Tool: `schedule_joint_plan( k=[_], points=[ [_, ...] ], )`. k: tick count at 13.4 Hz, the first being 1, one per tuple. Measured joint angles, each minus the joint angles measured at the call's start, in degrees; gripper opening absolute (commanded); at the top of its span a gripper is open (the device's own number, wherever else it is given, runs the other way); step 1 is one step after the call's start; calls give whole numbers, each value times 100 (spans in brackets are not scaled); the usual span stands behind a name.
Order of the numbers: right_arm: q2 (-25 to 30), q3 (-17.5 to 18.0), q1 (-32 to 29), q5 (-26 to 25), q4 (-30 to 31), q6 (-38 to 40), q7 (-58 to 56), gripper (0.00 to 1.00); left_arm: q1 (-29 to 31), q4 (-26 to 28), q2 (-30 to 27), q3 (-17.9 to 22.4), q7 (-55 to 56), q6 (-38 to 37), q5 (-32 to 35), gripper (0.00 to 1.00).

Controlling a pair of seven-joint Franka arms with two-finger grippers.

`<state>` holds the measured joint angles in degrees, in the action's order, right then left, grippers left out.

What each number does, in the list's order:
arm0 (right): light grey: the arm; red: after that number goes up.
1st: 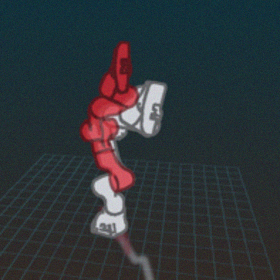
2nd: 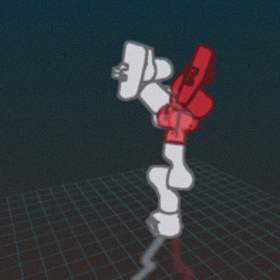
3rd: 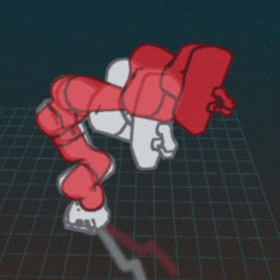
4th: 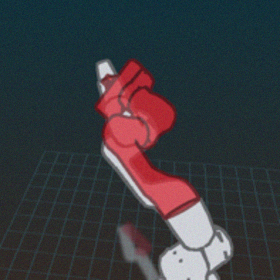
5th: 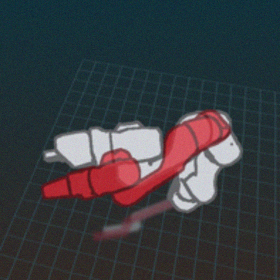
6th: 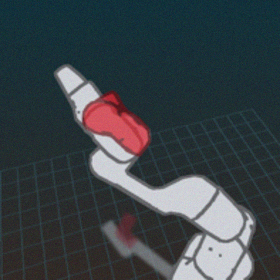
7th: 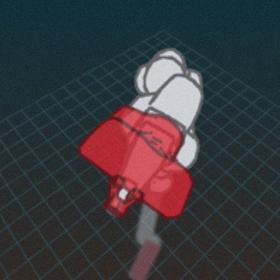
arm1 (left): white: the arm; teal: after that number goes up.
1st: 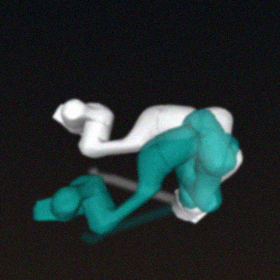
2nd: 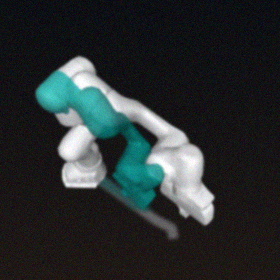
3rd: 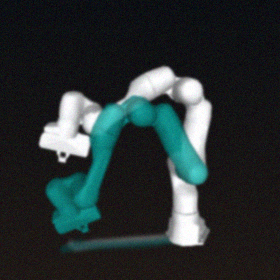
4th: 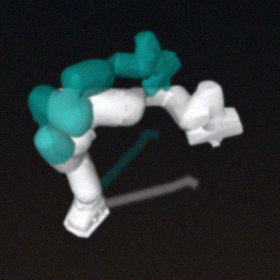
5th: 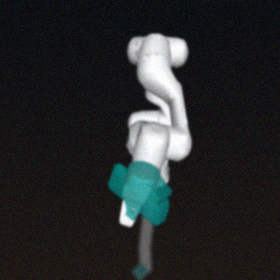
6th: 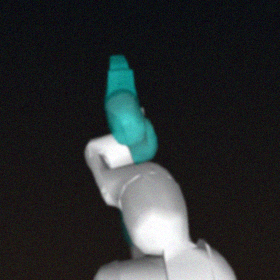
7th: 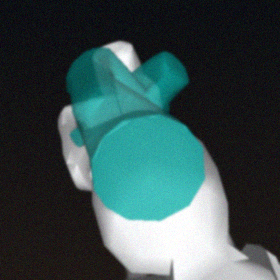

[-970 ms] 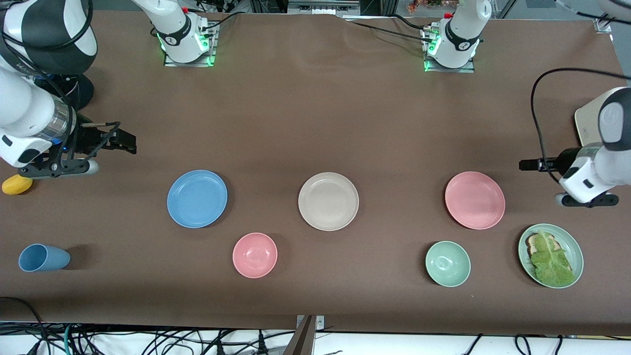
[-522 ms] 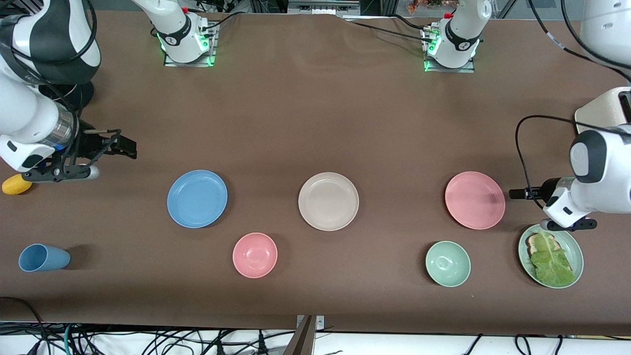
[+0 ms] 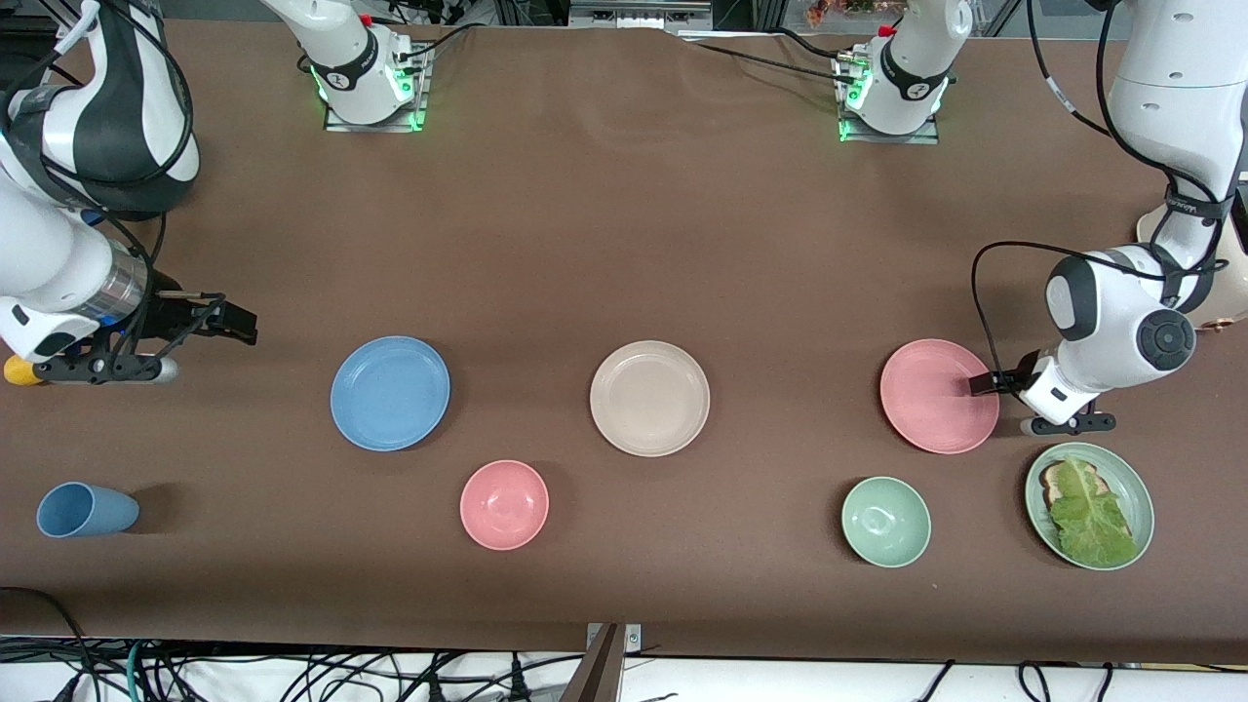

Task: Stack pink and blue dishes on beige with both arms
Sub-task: 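Reach the pink plate rim with the left gripper while the right gripper reaches blue, then carry the pink plate onto the beige plate with the left gripper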

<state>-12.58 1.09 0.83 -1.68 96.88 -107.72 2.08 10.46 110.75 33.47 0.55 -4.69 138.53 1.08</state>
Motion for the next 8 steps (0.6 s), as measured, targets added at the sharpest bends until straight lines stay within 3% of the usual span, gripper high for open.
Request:
schedule_joint_plan(
  k=[1,8],
  points=[
    [0,0,1,-21,-1,0,0,100,0,10,-3,-1,0,0,0,0],
    [-215,-53,-49,-25,-11,-171,341,100,-52,3,-122,-57,13,-17,-1,0]
  ],
)
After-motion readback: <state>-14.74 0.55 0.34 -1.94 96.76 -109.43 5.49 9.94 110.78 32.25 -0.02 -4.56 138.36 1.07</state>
